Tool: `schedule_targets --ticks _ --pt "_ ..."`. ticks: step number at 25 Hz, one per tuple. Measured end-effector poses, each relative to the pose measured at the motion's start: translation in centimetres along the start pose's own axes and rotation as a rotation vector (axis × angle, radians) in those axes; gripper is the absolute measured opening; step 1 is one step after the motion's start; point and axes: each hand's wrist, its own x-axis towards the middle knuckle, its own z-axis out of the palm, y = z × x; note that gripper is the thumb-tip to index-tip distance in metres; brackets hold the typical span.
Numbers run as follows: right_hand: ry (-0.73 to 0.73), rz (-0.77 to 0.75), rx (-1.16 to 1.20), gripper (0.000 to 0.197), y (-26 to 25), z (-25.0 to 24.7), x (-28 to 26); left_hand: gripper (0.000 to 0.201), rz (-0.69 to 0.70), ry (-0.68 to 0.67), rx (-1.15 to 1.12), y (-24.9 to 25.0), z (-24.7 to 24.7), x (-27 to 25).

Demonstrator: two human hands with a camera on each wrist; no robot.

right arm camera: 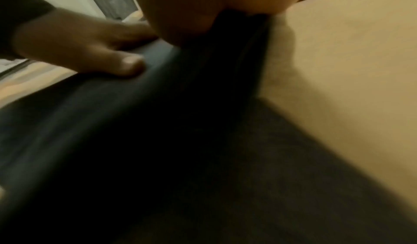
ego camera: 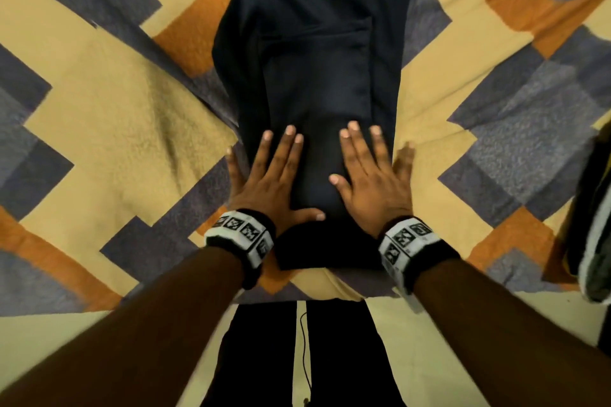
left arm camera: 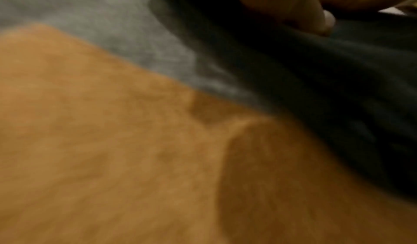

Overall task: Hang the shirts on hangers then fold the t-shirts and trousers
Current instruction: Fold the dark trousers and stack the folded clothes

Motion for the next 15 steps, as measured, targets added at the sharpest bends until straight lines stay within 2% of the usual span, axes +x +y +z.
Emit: schedule_targets --ticks 2,3,4,6,7,8,9,11,12,13,15 --pt "0.040 0.193 0.040 0.073 2.6 -0.7 -0.7 0.122 -0.034 0.007 0.076 -2.2 -0.8 -0.8" --pt "0.065 0.222 0.057 0.072 2.9 -1.5 -0.3 0.121 -0.004 0.060 0.083 -1.8 -1.5 -0.3" --pt "0.111 0.185 0.071 0.070 2.2 -2.3 1.0 0.116 0.054 0.144 0.061 -0.7 -2.4 1.0" --pt "0.161 0.007 0.079 0.070 -0.9 -3.5 5.6 0.101 0.108 0.279 0.026 1.4 -4.0 5.2" --pt "0.168 -0.035 0.059 0.073 -2.1 -3.7 8.2 0.097 0.097 0.302 0.042 1.2 -4.9 7.5" --pt "0.143 -0.012 0.056 0.076 -2.1 -3.7 9.8 0.098 0.064 0.295 0.063 0.1 -5.7 8.5" --pt "0.113 0.088 0.070 0.080 -1.0 -3.9 10.6 0.103 0.002 0.269 0.057 -1.5 -6.6 8.8" --pt "0.103 0.351 0.106 0.085 3.0 -4.2 8.6 0.111 -0.170 0.240 -0.017 -4.6 -6.9 6.9" --pt "0.106 0.367 0.080 0.084 4.2 -4.6 6.3 0.110 -0.194 0.256 -0.031 -5.1 -6.8 4.9" --pt "0.100 0.253 0.030 0.082 4.7 -4.7 3.4 0.108 -0.100 0.290 -0.024 -4.6 -6.1 2.7" --pt "0.054 -0.167 -0.017 0.073 3.6 -3.7 -2.9 0.090 0.279 0.252 0.009 -1.5 -2.5 -2.5"
